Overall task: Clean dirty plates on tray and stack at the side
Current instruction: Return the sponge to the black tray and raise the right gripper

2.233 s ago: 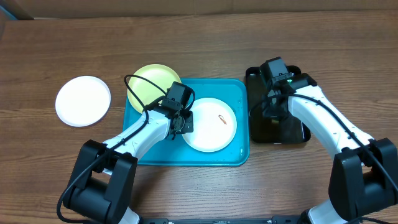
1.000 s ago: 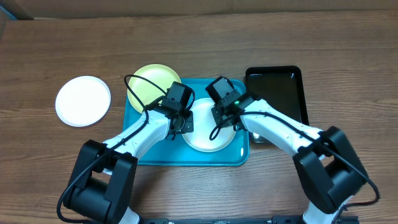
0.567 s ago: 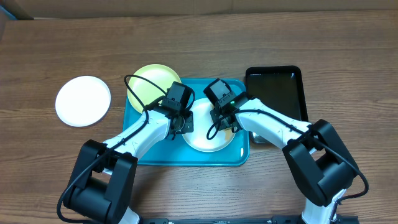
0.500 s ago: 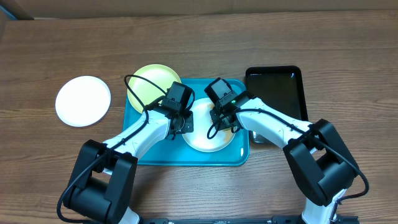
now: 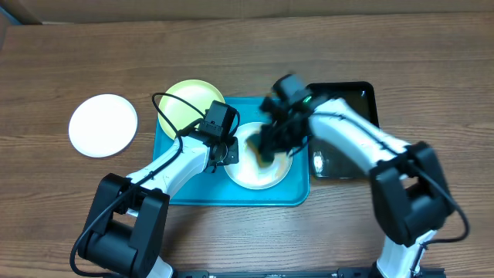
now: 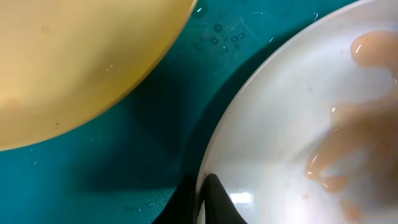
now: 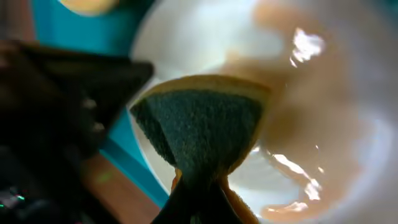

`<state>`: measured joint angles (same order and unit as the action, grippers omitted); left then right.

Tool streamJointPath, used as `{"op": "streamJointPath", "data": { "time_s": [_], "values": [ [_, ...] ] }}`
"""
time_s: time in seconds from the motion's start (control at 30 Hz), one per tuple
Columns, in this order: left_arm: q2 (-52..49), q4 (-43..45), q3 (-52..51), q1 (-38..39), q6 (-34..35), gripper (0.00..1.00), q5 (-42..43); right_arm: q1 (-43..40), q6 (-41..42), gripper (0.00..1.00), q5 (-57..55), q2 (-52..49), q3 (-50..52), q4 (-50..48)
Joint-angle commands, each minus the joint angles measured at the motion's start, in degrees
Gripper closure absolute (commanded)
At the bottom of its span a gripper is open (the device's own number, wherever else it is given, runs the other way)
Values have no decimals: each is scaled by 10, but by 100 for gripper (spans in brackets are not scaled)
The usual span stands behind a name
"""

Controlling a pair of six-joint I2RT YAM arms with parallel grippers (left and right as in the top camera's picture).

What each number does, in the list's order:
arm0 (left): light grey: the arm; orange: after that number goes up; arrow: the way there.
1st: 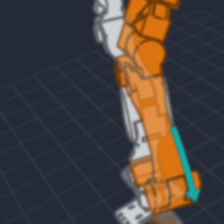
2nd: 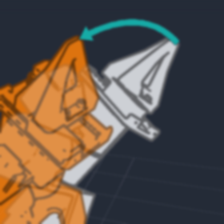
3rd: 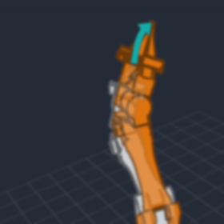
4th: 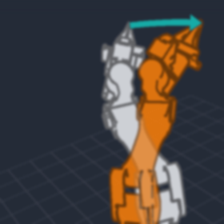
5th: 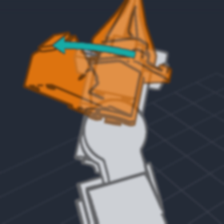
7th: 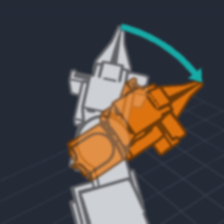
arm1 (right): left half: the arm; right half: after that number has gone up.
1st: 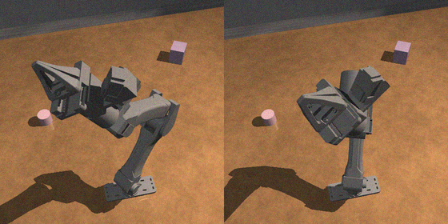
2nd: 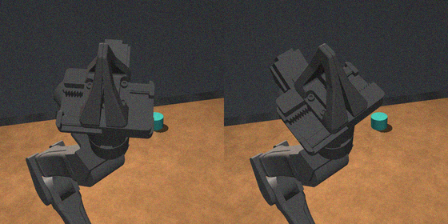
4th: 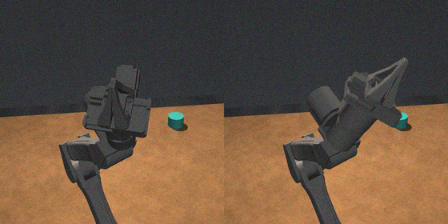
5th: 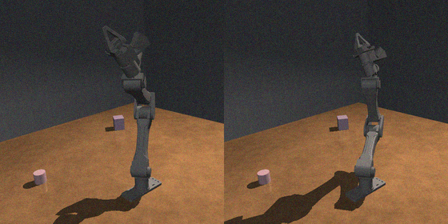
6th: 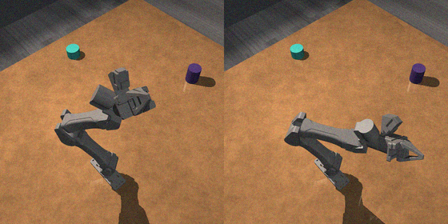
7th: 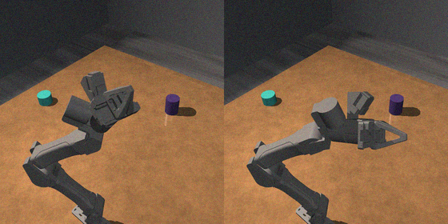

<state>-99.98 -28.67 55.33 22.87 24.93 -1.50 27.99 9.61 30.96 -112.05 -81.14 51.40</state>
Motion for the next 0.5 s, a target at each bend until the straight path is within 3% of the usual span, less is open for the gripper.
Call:
{"op": "streamJointPath", "data": {
  "time_s": [0.0, 0.23, 0.47],
  "values": [
    [-12, -3, -9, 2, -5, 94, -3, -64, -37, 96, 42, 71, -47, 36],
    [-12, -2, -9, 2, -5, 93, -3, -174, -37, 96, -115, 92, -43, 116],
    [-12, -2, -9, 2, -5, 91, -3, -228, -18, 96, -271, 92, 19, 85]
  ]
}}
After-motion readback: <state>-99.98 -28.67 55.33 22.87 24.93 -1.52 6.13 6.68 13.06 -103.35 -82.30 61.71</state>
